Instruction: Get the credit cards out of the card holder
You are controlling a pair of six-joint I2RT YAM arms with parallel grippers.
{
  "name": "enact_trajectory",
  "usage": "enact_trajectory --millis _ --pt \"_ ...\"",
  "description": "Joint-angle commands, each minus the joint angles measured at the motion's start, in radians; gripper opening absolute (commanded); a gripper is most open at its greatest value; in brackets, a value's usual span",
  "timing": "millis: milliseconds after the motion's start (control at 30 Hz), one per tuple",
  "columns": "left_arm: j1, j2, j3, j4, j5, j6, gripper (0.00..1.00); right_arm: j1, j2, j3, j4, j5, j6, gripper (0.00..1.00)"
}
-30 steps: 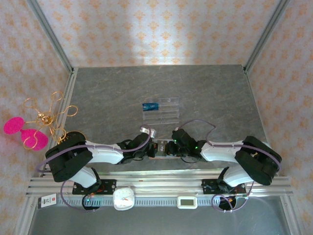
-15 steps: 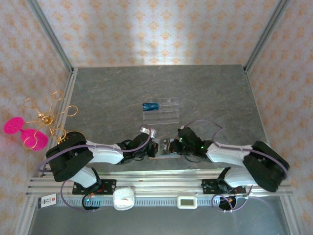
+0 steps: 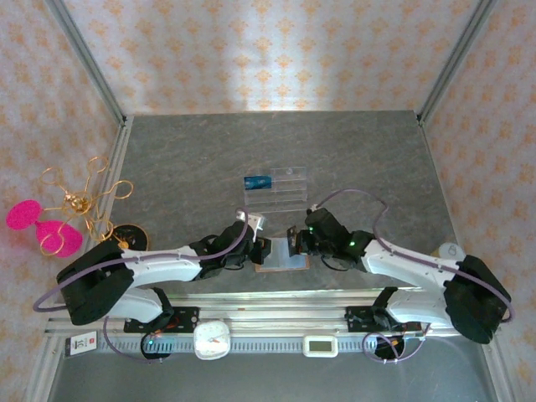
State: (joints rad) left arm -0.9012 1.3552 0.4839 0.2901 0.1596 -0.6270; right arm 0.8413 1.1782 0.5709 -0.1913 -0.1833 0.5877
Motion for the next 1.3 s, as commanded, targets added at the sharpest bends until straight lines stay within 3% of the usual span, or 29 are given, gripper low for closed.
enact_trajectory --millis 0,200,367,500,700,767,867,933,1100,1267 --pt "0.006 0.048 0.001 0.064 0.043 0.012 0.05 0.03 0.046 0.036 -0.037 0.055 0.023 0.0" --pt "0.006 0.163 0.023 0.151 0.093 0.014 0.0 0.069 0.113 0.054 -0.012 0.057 0.042 0.0" --pt "0.008 0.218 0.027 0.14 0.066 0.023 0.0 0.08 0.157 0.059 0.023 0.022 0.05 0.01" --pt "0.01 0.278 0.028 0.139 0.09 0.016 0.0 0.063 0.186 0.037 0.08 -0.015 0.063 0.18" --pt "0.01 0.296 0.012 0.138 0.103 0.016 0.0 -0.003 0.193 -0.028 0.196 -0.126 0.067 0.25" --pt "0.01 0.294 0.01 0.135 0.104 0.016 0.0 -0.012 0.196 -0.028 0.193 -0.127 0.059 0.19" --pt "0.011 0.279 0.01 0.13 0.104 0.012 0.0 -0.025 0.181 -0.023 0.164 -0.105 0.036 0.01" --pt "0.013 0.253 0.012 0.116 0.098 0.008 0.0 -0.035 0.135 -0.021 0.132 -0.076 0.003 0.0" --pt "0.021 0.117 0.033 0.055 0.082 0.002 0.24 -0.041 -0.054 0.021 0.051 0.018 -0.119 0.0" --pt "0.032 -0.106 0.091 -0.099 0.02 0.024 0.48 -0.05 -0.114 0.119 0.03 0.049 -0.303 0.0"
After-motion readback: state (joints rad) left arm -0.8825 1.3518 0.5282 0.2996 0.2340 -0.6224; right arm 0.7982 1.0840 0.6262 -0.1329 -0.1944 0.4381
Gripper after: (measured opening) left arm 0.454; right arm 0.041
